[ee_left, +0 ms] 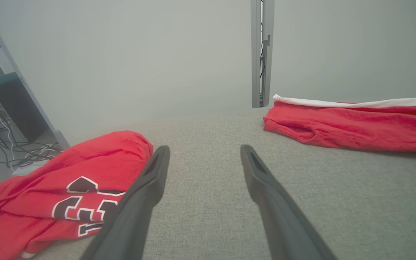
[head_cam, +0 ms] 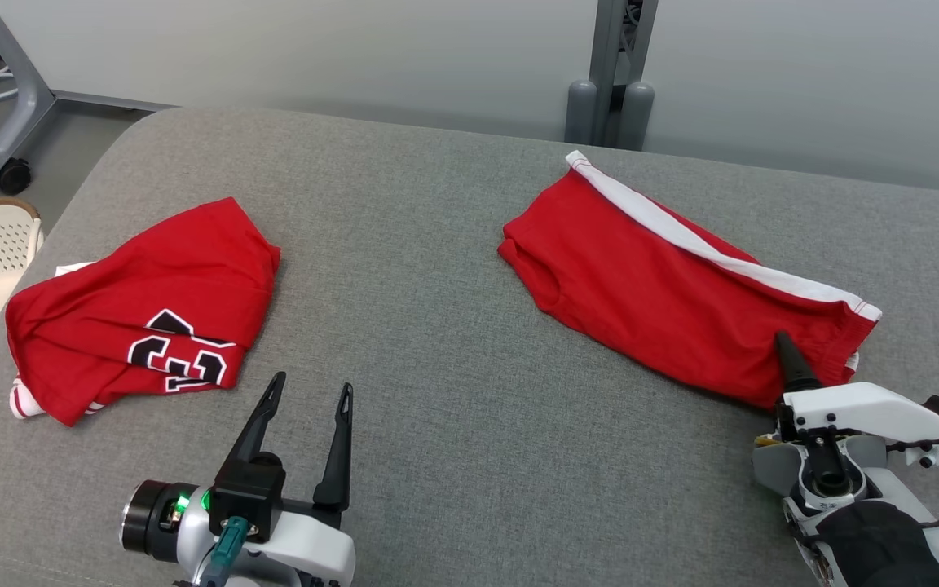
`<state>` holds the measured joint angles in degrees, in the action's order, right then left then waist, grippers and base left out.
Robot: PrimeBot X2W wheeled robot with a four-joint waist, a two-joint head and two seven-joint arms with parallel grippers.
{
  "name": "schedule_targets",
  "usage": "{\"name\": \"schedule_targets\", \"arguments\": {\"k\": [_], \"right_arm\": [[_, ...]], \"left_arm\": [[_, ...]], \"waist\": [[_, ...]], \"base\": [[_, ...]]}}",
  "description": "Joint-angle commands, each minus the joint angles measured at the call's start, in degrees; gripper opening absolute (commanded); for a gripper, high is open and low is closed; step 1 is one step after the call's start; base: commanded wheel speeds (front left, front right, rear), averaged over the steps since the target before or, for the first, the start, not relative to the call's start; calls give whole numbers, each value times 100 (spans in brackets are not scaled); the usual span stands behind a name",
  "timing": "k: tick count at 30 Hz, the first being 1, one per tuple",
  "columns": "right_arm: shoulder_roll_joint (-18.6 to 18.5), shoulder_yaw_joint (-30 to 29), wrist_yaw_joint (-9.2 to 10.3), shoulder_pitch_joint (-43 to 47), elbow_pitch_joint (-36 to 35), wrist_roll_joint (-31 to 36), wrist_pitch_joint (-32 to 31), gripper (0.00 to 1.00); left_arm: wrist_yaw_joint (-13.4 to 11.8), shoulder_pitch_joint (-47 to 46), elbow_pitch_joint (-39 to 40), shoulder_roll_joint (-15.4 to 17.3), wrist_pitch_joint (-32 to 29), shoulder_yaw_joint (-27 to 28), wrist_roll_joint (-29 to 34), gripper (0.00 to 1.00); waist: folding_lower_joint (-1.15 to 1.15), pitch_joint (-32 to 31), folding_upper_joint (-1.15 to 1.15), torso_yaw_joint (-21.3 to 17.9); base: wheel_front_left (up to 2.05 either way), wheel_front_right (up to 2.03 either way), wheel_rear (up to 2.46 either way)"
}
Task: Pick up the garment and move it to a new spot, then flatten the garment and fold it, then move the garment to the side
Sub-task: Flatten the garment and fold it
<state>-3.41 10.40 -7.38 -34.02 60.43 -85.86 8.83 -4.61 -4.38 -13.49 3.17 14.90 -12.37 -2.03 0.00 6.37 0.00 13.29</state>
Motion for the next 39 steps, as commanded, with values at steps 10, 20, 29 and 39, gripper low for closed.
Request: {"name": "schedule_targets", "arguments": {"k": [10,20,29,39], "right_arm": [[-33,385,-12,46,493,195,181,0],[-687,987,-13,378,416,796,4,0],[-1630,1727,-13,412,650,1630,-77,0],[-2449,2446,-13,-151,1332,3061,472,0]], "left_arm": [[-29,-23,-12,14,19,71,-19,100],[-22,88,-84,-2,19,14,-91,100],[-16,138,-117,-11,19,-11,-128,100],[70,77,-109,-15,19,-15,-195,100]], "waist": [[0,-128,0,-98],[0,-434,0,-326],[0,-566,0,-395],[0,-531,0,-190]], "base": [[0,0,0],[0,0,0],[0,0,0],[0,0,0]]}}
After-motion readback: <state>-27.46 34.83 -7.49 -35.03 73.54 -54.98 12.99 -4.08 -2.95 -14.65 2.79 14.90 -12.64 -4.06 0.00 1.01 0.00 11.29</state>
